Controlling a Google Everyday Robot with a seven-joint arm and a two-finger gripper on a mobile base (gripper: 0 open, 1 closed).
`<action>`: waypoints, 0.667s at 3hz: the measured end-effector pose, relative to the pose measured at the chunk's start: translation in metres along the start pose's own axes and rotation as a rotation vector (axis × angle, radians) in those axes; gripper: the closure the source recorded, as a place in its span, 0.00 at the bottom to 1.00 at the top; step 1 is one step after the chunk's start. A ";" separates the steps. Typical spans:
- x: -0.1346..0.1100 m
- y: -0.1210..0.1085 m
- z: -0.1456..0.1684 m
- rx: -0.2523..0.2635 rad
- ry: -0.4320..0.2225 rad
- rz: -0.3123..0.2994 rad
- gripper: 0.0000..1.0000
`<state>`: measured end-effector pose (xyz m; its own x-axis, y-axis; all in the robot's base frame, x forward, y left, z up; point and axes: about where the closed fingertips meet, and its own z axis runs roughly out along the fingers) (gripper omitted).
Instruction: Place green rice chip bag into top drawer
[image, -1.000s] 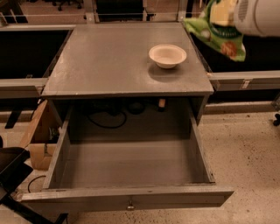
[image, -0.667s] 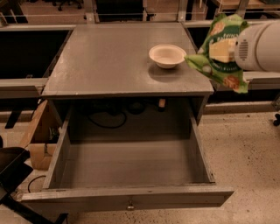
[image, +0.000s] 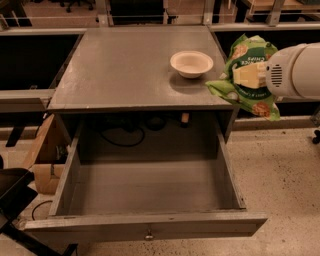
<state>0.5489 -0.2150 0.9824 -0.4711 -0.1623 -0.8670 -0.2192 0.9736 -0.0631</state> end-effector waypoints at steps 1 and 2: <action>0.000 0.000 0.000 0.000 0.000 0.000 1.00; 0.028 0.019 0.009 -0.044 0.062 -0.032 1.00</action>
Offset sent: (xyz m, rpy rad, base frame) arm -0.0283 0.0353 -0.0757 -0.0514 0.1565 0.1216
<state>0.5390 -0.1992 0.9521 -0.5149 -0.2040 -0.8326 -0.2713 0.9601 -0.0675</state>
